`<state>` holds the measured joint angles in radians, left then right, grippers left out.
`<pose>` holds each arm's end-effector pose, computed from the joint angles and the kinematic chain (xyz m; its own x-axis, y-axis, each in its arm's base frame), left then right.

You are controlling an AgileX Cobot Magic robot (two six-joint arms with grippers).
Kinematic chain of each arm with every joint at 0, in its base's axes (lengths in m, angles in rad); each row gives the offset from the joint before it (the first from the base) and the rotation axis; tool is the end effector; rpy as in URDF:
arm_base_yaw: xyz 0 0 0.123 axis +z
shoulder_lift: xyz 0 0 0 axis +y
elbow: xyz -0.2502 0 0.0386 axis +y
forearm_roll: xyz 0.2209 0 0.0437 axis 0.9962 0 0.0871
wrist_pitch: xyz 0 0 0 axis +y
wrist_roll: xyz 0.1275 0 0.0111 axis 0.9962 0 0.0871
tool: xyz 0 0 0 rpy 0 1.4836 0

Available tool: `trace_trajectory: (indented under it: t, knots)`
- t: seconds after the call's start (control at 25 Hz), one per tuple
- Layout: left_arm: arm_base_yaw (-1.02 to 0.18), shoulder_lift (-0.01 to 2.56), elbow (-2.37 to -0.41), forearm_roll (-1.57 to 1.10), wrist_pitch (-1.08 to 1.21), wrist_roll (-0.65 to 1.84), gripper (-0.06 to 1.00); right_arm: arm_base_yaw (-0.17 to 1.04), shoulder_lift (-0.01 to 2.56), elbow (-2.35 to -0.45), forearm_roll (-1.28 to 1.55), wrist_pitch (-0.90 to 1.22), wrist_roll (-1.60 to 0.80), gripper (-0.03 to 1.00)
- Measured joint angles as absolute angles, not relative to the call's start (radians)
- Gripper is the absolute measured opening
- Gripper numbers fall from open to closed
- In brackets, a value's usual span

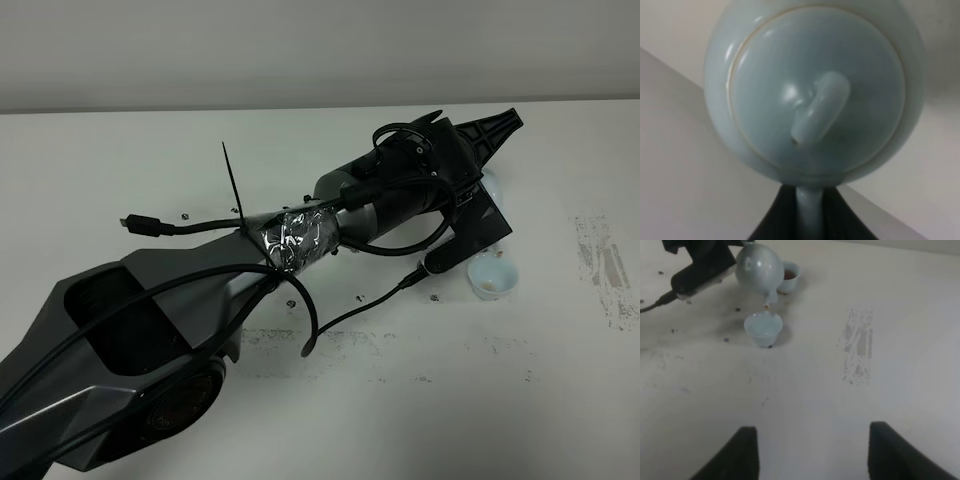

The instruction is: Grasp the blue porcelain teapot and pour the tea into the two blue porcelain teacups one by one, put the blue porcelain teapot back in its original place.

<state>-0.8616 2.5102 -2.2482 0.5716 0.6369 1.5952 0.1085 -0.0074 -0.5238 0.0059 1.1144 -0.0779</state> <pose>0.3827 -0.3827 0.1436 0.7024 0.4562 0.5463 0.1108 -0.8283 0.5493 0.0301 0.0040 0.2484 -0.4633 -0.1261 -0.8772 -0.1482 0.9869 -0.0637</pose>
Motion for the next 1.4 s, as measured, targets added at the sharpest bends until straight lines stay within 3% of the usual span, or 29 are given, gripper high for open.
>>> trace_trajectory:
  t: [1.4]
  knots:
    - [-0.901,2.510,-2.248,0.667,0.664,1.662,0.06,0.108,-0.007,-0.524,0.006,1.114,-0.078,0.46]
